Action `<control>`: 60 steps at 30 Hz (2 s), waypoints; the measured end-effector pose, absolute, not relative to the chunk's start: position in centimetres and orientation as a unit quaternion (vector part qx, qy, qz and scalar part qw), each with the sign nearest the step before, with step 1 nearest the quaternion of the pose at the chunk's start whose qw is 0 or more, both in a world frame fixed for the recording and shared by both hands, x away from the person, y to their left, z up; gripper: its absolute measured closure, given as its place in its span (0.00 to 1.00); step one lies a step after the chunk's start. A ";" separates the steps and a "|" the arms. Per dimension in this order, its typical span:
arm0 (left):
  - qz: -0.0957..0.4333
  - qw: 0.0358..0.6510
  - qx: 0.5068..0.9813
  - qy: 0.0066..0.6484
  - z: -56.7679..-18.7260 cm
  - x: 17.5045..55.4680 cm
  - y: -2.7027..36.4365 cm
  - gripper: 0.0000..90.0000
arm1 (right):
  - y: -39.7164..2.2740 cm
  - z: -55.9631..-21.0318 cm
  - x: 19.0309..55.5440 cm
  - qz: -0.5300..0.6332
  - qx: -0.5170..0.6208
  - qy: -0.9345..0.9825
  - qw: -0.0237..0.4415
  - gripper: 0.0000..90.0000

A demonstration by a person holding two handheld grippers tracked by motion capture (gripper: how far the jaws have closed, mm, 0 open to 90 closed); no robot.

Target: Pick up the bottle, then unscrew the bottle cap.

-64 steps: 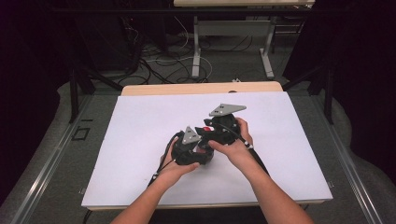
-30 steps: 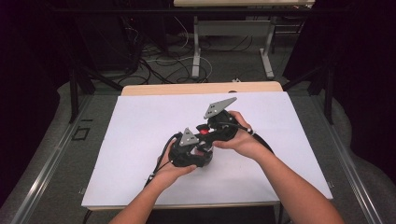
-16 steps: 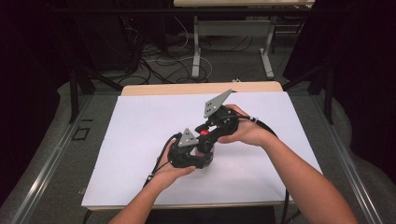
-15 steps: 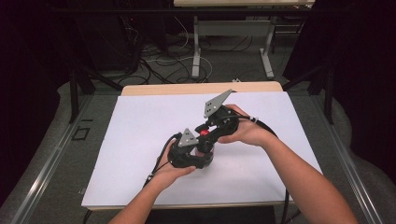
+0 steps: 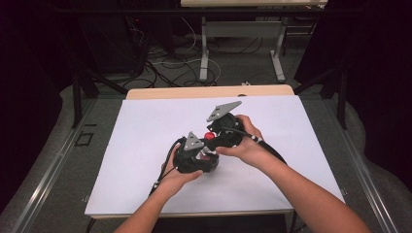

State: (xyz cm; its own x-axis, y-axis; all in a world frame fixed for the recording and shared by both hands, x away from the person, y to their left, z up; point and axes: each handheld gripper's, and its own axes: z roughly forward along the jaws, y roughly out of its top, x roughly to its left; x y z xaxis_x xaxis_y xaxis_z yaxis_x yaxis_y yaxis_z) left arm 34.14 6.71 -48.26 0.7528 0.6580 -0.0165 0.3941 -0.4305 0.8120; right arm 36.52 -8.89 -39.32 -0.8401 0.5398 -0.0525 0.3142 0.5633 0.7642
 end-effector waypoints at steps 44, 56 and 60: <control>0.149 0.430 0.829 0.326 -48.1 34.1 7.4 0.33 | -8.8 -38.4 37.8 0.383 0.263 0.882 0.078 0.54; 0.149 0.418 0.837 0.320 -48.1 34.0 7.2 0.33 | -7.6 -38.5 36.9 0.365 0.311 0.871 0.110 0.68; 0.143 0.419 0.838 0.319 -48.1 33.9 7.1 0.33 | -7.9 -38.3 37.3 0.358 0.273 0.888 0.097 0.68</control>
State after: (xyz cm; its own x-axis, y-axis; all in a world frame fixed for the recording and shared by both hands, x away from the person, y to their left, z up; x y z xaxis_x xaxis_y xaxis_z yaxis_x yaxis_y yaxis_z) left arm 33.87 7.12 -48.05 0.7557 0.6544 -0.0272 0.4145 -0.4457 0.7935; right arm 37.27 -7.89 -38.31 -0.8320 0.5542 0.0239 0.4161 0.5950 0.6877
